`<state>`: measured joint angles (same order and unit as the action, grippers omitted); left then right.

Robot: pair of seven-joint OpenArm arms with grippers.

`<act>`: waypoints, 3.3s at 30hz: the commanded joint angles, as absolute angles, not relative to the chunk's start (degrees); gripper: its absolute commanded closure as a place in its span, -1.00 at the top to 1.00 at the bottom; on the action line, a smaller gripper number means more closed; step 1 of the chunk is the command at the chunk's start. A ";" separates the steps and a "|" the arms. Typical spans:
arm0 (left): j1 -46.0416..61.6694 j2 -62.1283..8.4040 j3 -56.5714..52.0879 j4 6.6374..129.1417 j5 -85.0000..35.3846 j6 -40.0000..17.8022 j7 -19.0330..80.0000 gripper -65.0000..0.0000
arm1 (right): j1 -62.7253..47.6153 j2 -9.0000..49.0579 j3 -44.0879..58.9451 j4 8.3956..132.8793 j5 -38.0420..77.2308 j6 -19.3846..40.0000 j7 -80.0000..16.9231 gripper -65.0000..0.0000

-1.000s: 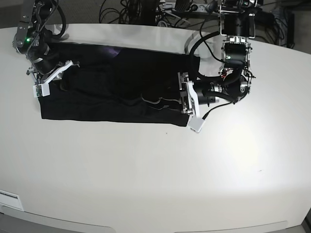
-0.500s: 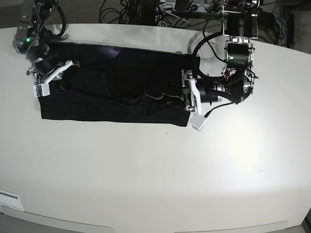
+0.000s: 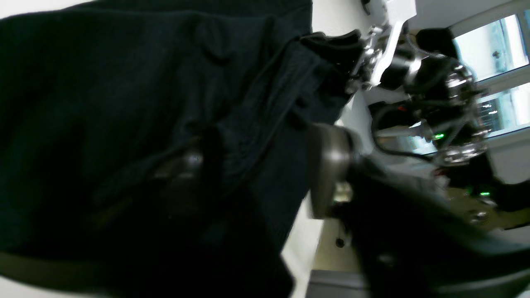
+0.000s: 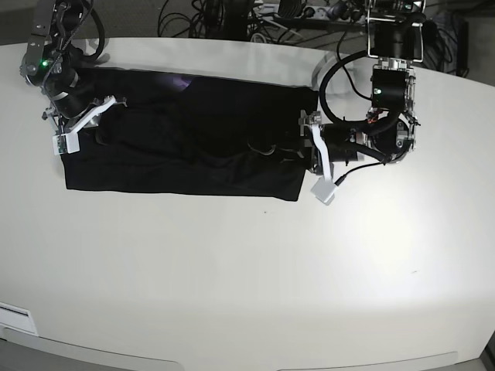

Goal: Fold the T-shirt properly
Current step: 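Push the folded end further toward the right gripper with the left gripper, then press and smooth the folded end with the left gripper, right gripper holding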

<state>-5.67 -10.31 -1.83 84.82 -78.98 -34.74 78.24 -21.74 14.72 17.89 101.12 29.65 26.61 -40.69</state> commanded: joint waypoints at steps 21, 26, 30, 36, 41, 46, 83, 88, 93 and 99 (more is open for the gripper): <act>-5.58 -1.39 6.79 85.84 -85.00 -33.91 80.00 -1.00 | -20.99 15.09 17.98 101.14 28.71 25.96 -43.20 -0.70; -5.58 -0.64 9.69 85.84 -85.00 -34.15 79.99 -1.00 | -20.97 15.09 17.98 101.14 28.73 25.98 -43.27 -0.70; -5.58 -0.62 10.11 85.84 -85.00 -34.70 80.00 -0.98 | -20.97 15.09 17.98 101.14 28.73 26.02 -43.31 -0.70; -6.44 -0.64 10.11 85.84 -85.00 -29.47 80.00 -0.36 | -20.99 15.09 17.98 101.14 28.73 27.07 -43.33 -0.70; -11.38 -0.82 10.00 86.17 -85.00 -28.40 80.00 -0.36 | -20.99 15.09 17.98 101.14 28.73 27.03 -43.33 -0.70; -16.78 -0.82 9.96 88.68 -85.00 -26.76 80.00 -0.36 | -21.10 15.09 17.98 101.14 28.73 27.00 -43.72 -0.70; -6.09 -6.68 10.07 89.65 -78.43 -32.45 78.35 -1.00 | -21.12 15.09 17.98 101.14 28.56 26.79 -43.77 -0.70; -6.74 -6.94 9.96 90.50 -85.00 -35.68 80.00 -1.00 | -21.10 15.07 17.98 101.14 28.71 26.79 -43.75 -0.70; -8.62 -8.78 8.36 90.65 -85.00 -36.21 80.00 -1.00 | -21.12 15.07 17.98 101.14 28.73 26.79 -43.77 -0.70; -11.79 -11.97 5.80 90.65 -76.69 -36.49 80.00 -1.00 | -21.12 15.09 17.98 101.14 28.60 26.79 -43.99 -0.70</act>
<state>-11.05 -11.68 5.98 89.71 -74.96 -36.18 79.61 -20.82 14.72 17.89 101.08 29.43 26.83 -41.54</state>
